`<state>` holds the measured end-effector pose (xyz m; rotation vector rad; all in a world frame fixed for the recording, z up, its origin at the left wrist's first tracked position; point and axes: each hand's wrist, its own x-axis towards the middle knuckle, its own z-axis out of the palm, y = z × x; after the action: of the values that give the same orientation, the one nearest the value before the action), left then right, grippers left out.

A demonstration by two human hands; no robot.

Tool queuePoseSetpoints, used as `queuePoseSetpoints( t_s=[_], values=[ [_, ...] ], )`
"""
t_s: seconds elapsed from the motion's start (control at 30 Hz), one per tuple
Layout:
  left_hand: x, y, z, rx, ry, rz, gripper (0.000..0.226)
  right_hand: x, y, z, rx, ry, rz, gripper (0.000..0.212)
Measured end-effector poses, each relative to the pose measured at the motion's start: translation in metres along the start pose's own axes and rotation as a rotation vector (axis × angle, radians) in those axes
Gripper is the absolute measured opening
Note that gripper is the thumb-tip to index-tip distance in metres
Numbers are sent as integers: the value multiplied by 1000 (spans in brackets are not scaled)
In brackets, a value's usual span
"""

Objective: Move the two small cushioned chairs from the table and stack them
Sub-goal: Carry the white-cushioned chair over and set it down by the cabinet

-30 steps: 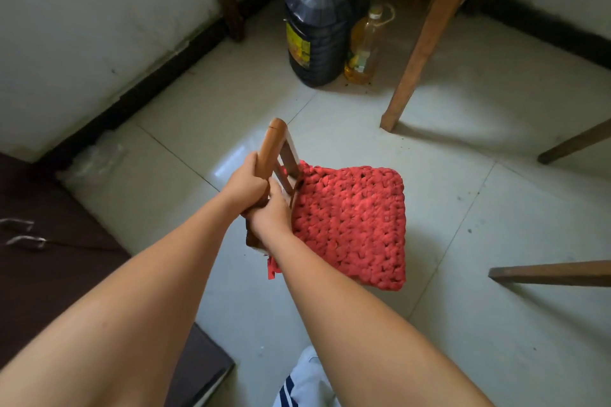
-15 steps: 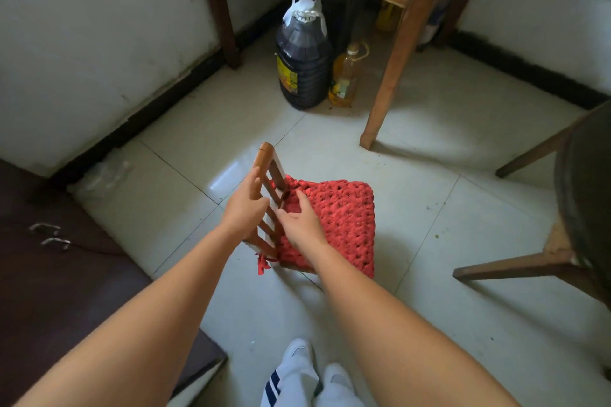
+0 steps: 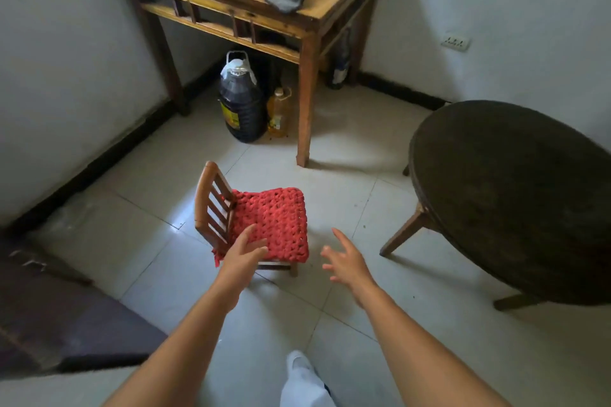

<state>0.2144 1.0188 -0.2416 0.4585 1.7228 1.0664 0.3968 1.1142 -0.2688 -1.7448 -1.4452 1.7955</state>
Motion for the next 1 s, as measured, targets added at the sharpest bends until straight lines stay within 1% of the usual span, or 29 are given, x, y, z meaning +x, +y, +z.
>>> queuePoseSetpoints(
  t_s=[0.13,0.23,0.37,0.53,0.73,0.87,0.93,1.0],
  values=[
    [-43,-10,16,81,-84,54,59,-59,33,-26,26,82,-3,55],
    [-80,-24,25,161,-170,109,59,-106,65,-43,3,176,-51,55],
    [-135,-52,32,240,-287,171,55,-177,116,-47,5,303,-89,55],
    [-215,-108,60,374,-481,165,54,-277,204,-51,36,400,-14,56],
    [-303,-168,125,514,-672,197,55,-375,300,-81,59,528,39,56],
    [-346,-216,173,667,-795,250,57,-425,355,-104,56,569,63,54],
    [-364,-242,191,782,-842,292,62,-444,383,-112,20,541,79,56],
    [-381,-271,205,916,-874,338,66,-457,416,-115,-43,466,94,59]
  ],
)
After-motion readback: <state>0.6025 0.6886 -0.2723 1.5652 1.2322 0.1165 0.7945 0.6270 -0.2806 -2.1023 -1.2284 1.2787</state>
